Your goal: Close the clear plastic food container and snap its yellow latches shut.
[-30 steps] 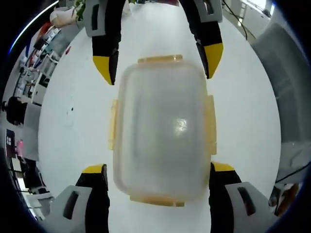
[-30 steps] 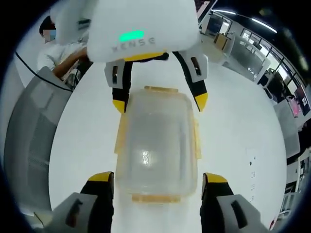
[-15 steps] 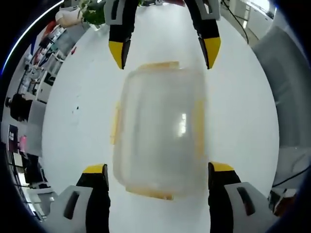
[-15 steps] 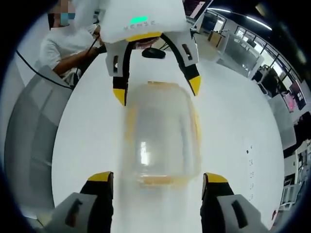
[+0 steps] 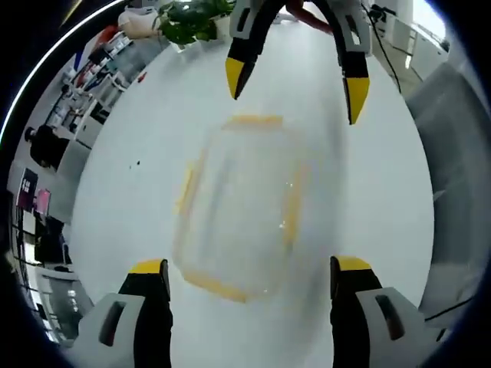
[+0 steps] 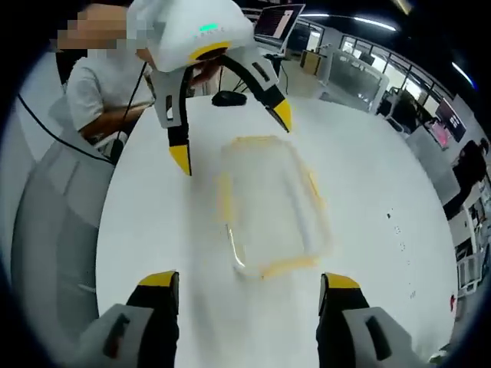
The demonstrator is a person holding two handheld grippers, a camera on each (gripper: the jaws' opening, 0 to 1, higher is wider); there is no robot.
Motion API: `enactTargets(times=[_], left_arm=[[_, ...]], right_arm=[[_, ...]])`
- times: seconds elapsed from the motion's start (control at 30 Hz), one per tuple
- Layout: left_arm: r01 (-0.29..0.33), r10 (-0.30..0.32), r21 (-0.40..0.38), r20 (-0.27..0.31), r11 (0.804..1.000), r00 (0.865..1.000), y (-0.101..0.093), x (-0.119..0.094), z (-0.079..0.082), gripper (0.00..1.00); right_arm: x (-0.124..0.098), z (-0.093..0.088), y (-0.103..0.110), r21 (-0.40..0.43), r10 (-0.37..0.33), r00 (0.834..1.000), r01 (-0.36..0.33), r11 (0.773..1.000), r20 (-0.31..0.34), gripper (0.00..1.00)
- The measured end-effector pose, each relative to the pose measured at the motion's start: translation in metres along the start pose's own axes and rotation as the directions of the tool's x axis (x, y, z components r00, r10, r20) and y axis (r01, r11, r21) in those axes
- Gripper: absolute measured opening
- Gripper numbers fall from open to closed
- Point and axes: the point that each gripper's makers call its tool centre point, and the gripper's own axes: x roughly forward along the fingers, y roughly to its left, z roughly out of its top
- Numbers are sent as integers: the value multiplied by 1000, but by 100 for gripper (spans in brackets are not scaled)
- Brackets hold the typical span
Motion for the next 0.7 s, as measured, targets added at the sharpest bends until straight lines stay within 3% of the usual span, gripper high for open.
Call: enactTargets(times=[0.37, 0.43, 0.57, 0.7], left_arm=[[-30, 39, -124, 67, 992, 997, -28, -14, -9, 84], [-49, 63, -130, 111, 990, 992, -33, -18, -6, 83], [-64, 81, -149, 108, 987, 991, -47, -21, -16, 84], [-75, 105, -193, 148, 978, 983, -57, -28, -20, 86]], right_arm=[[-15, -8, 27, 113, -78, 994, 69, 991, 76, 73], [-16, -9, 32, 136, -83, 992, 70, 988, 91, 74], [-19, -15, 40, 153, -105, 989, 90, 984, 99, 74], [-22, -18, 51, 186, -124, 985, 100, 977, 123, 74]])
